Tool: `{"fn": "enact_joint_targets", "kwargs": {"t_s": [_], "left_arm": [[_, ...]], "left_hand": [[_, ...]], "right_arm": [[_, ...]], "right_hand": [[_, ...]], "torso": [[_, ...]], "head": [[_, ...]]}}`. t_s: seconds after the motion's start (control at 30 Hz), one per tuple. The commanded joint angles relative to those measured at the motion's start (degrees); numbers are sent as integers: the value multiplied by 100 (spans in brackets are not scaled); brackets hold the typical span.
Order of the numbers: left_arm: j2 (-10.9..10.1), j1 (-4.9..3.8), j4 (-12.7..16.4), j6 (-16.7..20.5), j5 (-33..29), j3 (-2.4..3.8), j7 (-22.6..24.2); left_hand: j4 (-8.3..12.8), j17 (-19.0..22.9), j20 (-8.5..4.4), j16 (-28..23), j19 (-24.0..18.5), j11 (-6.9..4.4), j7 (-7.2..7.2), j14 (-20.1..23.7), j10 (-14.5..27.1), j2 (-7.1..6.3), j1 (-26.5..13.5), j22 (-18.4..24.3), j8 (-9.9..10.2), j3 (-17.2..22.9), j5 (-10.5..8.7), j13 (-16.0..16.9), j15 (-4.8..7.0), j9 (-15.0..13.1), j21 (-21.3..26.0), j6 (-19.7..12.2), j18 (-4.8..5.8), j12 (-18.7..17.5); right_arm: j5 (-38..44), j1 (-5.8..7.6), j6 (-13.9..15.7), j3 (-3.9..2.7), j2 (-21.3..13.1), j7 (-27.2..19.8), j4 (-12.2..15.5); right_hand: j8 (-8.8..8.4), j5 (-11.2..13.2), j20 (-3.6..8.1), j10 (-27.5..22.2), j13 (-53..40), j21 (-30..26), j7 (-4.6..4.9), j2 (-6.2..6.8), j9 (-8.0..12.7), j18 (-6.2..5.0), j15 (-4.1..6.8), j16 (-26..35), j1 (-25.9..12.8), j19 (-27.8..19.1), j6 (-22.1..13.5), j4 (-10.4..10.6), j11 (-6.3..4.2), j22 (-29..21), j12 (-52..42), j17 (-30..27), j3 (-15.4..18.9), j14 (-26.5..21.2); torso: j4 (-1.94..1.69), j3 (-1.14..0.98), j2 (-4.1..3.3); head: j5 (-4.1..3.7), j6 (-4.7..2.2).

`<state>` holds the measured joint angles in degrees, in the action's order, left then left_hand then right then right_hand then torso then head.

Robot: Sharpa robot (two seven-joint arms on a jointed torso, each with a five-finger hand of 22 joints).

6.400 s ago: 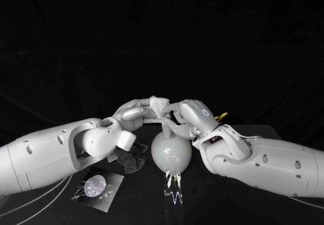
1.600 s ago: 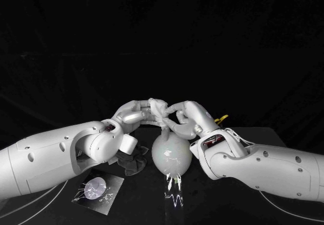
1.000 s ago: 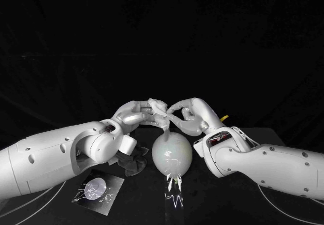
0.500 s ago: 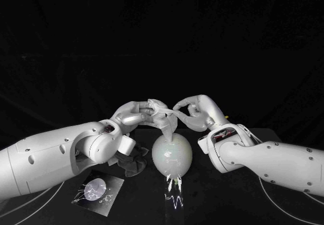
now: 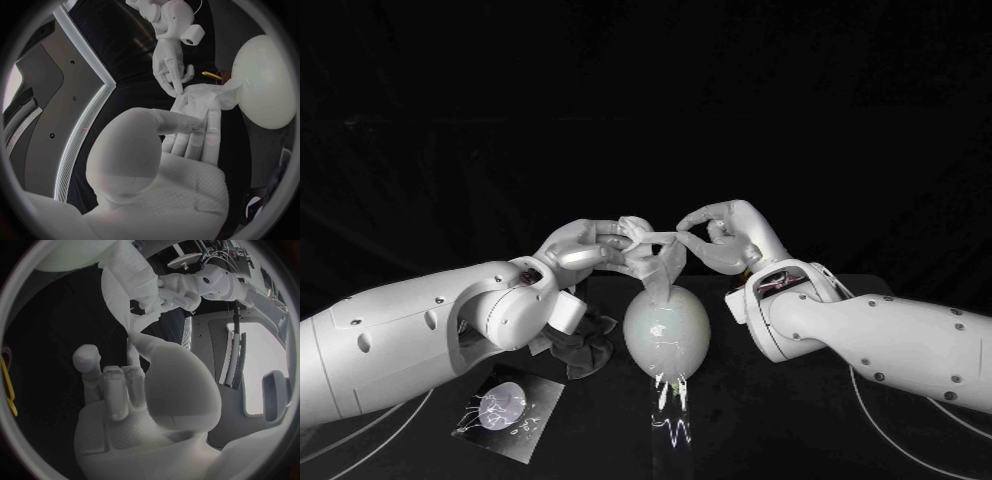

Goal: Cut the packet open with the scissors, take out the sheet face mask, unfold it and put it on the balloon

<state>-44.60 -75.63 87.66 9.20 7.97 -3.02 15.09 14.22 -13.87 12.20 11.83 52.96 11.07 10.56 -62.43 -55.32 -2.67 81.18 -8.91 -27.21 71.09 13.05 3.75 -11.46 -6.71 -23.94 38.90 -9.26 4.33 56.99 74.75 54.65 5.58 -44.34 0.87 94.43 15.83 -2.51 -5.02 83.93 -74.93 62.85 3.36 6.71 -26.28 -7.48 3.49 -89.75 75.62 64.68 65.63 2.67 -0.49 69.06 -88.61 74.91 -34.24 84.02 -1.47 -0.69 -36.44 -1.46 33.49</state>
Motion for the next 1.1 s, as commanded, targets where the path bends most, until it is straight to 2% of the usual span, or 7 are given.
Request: {"fn": "enact_joint_targets", "kwargs": {"t_s": [0.03, 0.37, 0.47, 0.53, 0.67, 0.97, 1.1], "left_arm": [[20, -8, 12, -269, 0, 9, -26], [40, -8, -5, -240, -271, 9, 10], [38, -8, -10, -215, -327, 9, 21], [34, -8, -10, -205, -346, 9, 24], [27, -8, -10, -193, -366, 9, 28], [16, -8, -6, -182, -378, 9, 33], [10, -8, -2, -179, -380, 9, 34]], "left_hand": [[1, -4, -5, 27, 35, -1, 446, -535, -27, -16, -52, -6, -23, 27, 28, 0, 462, -6, -22, 23, -123, 39], [0, -8, -5, 29, 39, -3, 446, -537, -29, -15, -54, -7, -22, 31, 26, 0, 463, -5, -26, 27, -122, 38], [0, -8, -5, 29, 39, -3, 446, -537, -29, -15, -54, -7, -22, 31, 26, 0, 463, -5, -26, 27, -122, 38], [1, -9, -5, 29, 38, -3, 445, -537, -30, -14, -54, -7, -21, 33, 24, -1, 463, -5, -26, 27, -122, 37], [1, -9, -5, 29, 38, -3, 446, -537, -30, -14, -54, -7, -20, 34, 23, -1, 463, -4, -27, 27, -122, 36], [2, -11, -6, 30, 39, -3, 446, -537, -28, -13, -54, -7, -17, 40, 21, -2, 463, -3, -28, 24, -121, 34], [2, -11, -6, 30, 39, -3, 446, -537, -28, -13, -54, -7, -17, 40, 21, -2, 463, -3, -28, 24, -121, 34]], "right_arm": [[-389, 13, -53, -6, 18, -113, -23], [-482, 22, -554, -2, 43, -263, -33], [-479, 23, -680, 1, 19, -342, -31], [-466, 23, -741, 4, -5, -389, -24], [-379, 23, -807, 8, -65, -478, 5], [-269, 21, -968, 22, -174, -555, -1], [-196, 12, -1165, 35, -208, -562, -8]], "right_hand": [[25, -27, 20, 567, -1401, -23, -5, -57, -32, -11, 21, -25, -2, -23, 20, -17, -42, -19, 25, 1509, -29, 598], [-42, -29, 77, 387, -1044, -499, 95, 17, -44, -109, -72, 39, -146, -493, -307, -27, 51, -328, 611, 1340, 107, 528], [-393, -27, 24, 280, -912, -751, 373, 184, 104, -121, -234, 143, -376, -750, -885, 82, 278, -479, 852, 1076, 330, 400], [-468, -32, -27, 245, -889, -834, 439, 215, 142, -115, -308, 159, -400, -836, -962, 99, 341, -522, 900, 1034, 407, 372], [-587, -29, -85, 198, -861, -947, 515, 285, 202, -125, -378, 177, -419, -948, -1090, 111, 417, -580, 961, 983, 526, 334], [-667, -29, -144, 164, -852, -1036, 556, 292, 251, -147, -426, 181, -373, -1034, -1123, 106, 463, -616, 985, 962, 622, 311], [-692, -33, -176, 153, -857, -1076, 564, 344, 272, -162, -445, 181, -402, -1072, -1099, 129, 476, -627, 979, 953, 729, 298]], "torso": [[-1, 5, 0], [-4, 2, 1], [-3, 2, -1], [-4, 1, -1], [-2, 0, 0], [-1, -2, -1], [0, -1, -3]], "head": [[-5, -10], [-8, -9], [-9, -9], [-8, -9], [-8, -8], [-9, -7], [-9, -6]]}}
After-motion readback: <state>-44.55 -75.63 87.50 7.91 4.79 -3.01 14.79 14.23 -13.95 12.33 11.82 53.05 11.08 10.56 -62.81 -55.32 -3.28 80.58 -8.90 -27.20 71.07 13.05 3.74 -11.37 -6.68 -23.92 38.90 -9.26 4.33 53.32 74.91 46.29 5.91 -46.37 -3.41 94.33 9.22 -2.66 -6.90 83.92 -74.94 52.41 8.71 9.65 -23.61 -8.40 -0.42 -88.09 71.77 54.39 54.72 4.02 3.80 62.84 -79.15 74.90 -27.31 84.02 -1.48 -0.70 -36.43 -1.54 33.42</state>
